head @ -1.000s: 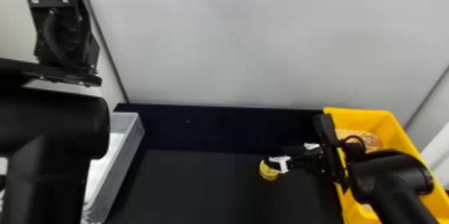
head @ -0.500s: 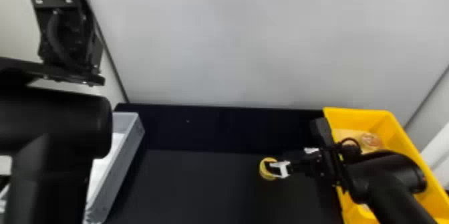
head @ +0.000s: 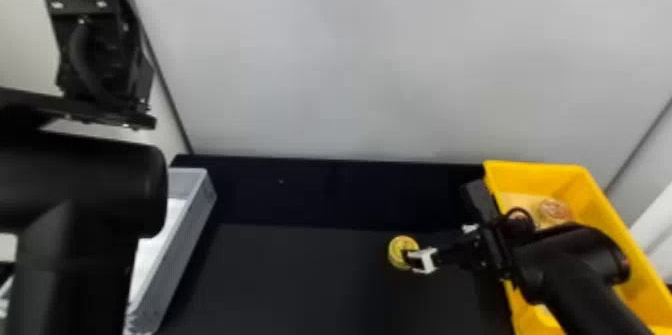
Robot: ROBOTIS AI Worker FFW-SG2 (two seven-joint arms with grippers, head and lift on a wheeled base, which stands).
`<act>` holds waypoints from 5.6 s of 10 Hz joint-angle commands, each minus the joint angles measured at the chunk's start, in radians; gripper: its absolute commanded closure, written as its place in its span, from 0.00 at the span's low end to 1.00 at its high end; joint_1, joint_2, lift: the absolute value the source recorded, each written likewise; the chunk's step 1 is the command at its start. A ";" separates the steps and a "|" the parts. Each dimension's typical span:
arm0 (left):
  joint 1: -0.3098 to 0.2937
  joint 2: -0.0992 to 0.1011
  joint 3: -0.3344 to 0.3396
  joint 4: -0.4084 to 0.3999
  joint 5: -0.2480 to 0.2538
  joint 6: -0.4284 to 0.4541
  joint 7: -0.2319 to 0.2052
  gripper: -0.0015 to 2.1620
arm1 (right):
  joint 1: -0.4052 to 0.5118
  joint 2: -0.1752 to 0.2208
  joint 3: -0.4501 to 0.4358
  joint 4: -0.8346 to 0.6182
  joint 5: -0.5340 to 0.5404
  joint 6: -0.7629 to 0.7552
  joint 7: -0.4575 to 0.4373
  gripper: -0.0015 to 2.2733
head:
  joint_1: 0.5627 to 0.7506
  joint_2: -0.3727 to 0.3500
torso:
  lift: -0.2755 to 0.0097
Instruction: Pick up the round yellow can and place it in the yellow rectangular box
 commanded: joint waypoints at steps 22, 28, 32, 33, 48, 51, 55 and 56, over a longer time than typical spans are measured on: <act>-0.011 0.002 -0.018 0.020 0.017 -0.031 -0.003 0.03 | -0.067 0.021 -0.008 0.232 0.015 -0.043 -0.023 0.07 | 0.53 0.59 | 0.93; -0.012 -0.006 -0.023 0.019 0.017 -0.028 -0.003 0.03 | -0.072 0.019 0.013 0.079 0.016 -0.094 0.002 0.07 | 0.53 0.59 | 0.93; -0.015 -0.011 -0.026 0.023 0.017 -0.029 -0.002 0.03 | -0.095 0.030 0.041 0.100 0.022 -0.111 0.008 0.07 | 0.53 0.59 | 0.93; -0.015 -0.009 -0.024 0.023 0.017 -0.032 -0.002 0.03 | -0.104 0.036 0.041 0.122 0.022 -0.118 0.008 0.07 | 0.53 0.59 | 0.93; -0.021 -0.015 -0.040 0.036 0.023 -0.037 -0.002 0.03 | -0.188 -0.011 0.432 0.189 0.090 -0.112 0.183 0.10 | 0.53 0.59 | 0.93; -0.023 -0.017 -0.041 0.036 0.026 -0.037 -0.002 0.03 | -0.198 -0.039 0.547 0.189 0.059 -0.109 0.198 0.10 | 0.53 0.59 | 0.93; -0.023 -0.017 -0.038 0.036 0.026 -0.037 -0.002 0.03 | -0.198 -0.065 0.593 0.192 0.053 -0.089 0.218 0.11 | 0.53 0.59 | 0.93; -0.021 -0.017 -0.038 0.033 0.026 -0.037 -0.002 0.03 | -0.199 -0.074 0.595 0.188 0.056 -0.089 0.224 0.11 | 0.53 0.59 | 0.93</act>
